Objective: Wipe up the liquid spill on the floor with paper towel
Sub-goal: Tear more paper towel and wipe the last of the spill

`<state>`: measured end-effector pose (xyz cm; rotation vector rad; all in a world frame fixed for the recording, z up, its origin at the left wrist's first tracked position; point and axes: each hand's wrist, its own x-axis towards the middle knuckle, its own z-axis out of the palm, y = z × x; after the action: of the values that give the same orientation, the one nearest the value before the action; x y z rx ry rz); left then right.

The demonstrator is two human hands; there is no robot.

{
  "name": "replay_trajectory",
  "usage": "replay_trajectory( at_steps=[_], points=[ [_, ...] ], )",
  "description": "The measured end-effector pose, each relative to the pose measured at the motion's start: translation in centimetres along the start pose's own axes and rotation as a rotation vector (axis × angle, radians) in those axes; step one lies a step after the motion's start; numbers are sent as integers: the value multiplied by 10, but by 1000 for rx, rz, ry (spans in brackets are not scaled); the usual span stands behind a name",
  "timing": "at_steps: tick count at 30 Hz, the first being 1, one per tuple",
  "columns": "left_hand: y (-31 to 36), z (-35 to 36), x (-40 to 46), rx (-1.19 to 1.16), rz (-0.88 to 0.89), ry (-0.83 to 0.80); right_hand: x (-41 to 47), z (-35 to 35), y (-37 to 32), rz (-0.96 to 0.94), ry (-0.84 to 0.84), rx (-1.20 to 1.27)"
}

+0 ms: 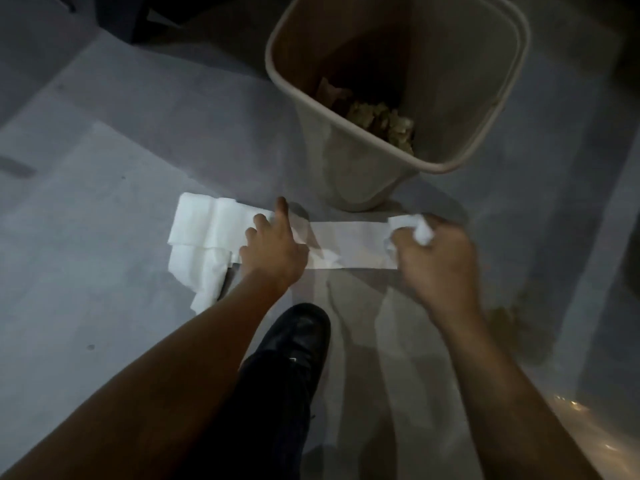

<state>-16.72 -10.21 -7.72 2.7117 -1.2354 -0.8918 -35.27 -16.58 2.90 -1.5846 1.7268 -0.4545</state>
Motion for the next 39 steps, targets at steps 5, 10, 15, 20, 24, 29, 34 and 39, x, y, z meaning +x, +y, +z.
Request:
replay_trajectory(
  at_steps=[5,10,15,20,24,29,34,39],
  points=[
    [-30,-11,-1,-428,-28,117,-9,62,-12,-112,-92,-31],
    [-88,-42,-1,-664,-88,289,-1,108,-15,-51,-218,20],
    [-127,-58,-1,-766,-196,211,-14,170,-31,-220,-307,-209],
    [-128,-51,-2,-787,-199,207,-13,185,6,-449,-281,-622],
    [-136,-62,9,-721,-198,304,5,135,55,-406,-174,-639],
    [-134,-72,18,-676,-231,388,25,72,94,-257,-85,-629],
    [-138,-75,23,-562,-327,483,23,42,70,-208,96,-536],
    [-100,-64,6,-308,-58,493,3,70,15,-234,119,-384]
  ],
)
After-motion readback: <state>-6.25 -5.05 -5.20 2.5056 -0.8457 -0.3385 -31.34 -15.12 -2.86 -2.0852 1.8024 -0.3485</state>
